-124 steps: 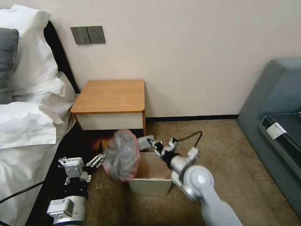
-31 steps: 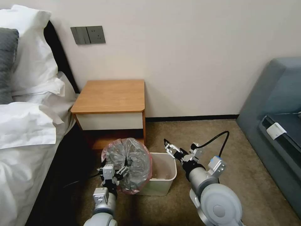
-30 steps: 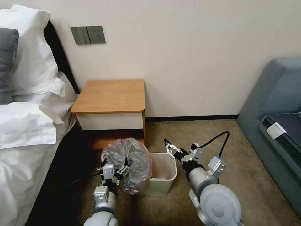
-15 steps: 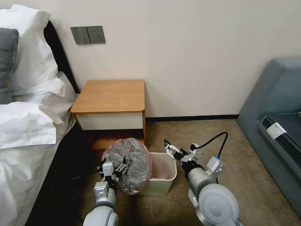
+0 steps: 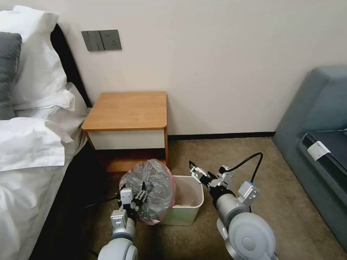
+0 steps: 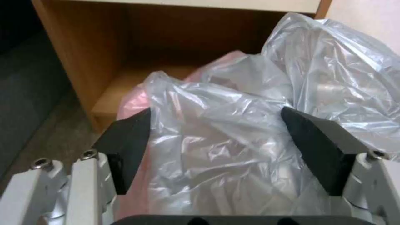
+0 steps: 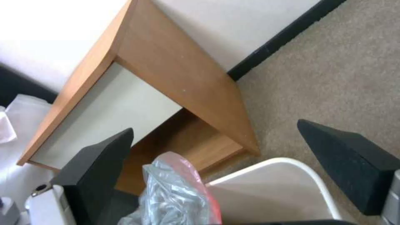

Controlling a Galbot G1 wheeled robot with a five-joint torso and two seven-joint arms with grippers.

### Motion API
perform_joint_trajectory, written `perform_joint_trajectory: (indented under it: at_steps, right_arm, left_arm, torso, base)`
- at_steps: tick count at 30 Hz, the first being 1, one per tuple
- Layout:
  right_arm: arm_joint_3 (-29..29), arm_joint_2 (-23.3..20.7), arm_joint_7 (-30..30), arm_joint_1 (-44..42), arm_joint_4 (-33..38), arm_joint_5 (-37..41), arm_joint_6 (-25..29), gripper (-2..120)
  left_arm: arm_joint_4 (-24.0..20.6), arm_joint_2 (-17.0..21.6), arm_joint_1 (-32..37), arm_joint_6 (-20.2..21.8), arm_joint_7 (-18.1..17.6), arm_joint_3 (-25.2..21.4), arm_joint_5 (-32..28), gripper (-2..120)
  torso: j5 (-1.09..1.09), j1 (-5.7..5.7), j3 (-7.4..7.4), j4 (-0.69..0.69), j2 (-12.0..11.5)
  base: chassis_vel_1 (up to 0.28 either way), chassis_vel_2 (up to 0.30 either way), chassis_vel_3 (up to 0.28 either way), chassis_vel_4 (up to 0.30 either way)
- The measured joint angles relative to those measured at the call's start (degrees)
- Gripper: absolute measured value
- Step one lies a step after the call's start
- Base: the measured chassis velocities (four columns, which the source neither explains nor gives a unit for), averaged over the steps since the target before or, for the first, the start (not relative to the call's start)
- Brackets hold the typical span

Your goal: Pick up the garbage bag from the table and place it over the trash can.

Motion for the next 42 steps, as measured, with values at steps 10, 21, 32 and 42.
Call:
perform_joint_trajectory:
  at_steps: [10,21,32,42]
  right_arm:
    - [0.65,0.09,0.0,-0.48,0.15,-0.15,0.19,100]
    - [0.77,0.51,-0.06,-0.65,-0.75,-0.55,0.58,100]
    - [0.62,0.71,-0.07,-0.38,-1.11,-0.58,0.62,100]
    - [0.58,1.17,-0.07,-0.76,-1.66,-1.02,0.8,100]
  left_arm:
    - [0.91,-0.07,-0.68,0.25,-0.01,1.44,0.16,80]
    - [1.52,0.14,-0.8,0.31,0.06,2.38,0.47,80]
    - [-1.92,1.39,-0.7,7.13,-3.59,5.05,-2.3,80]
    - [-3.11,6.17,-4.46,13.49,-7.8,5.21,-8.56,79]
  torso:
    - [0.0,0.0,0.0,0.0,0.0]
    - [0.06,0.0,0.0,-0.01,0.0]
    - [-0.17,0.0,0.0,0.02,0.0]
    - [-0.05,0.0,0.0,0.0,0.0]
  base:
    - [0.0,0.0,0.0,0.0]
    - [0.0,0.0,0.0,0.0]
    - [0.0,0.0,0.0,0.0]
    - [0.0,0.0,0.0,0.0]
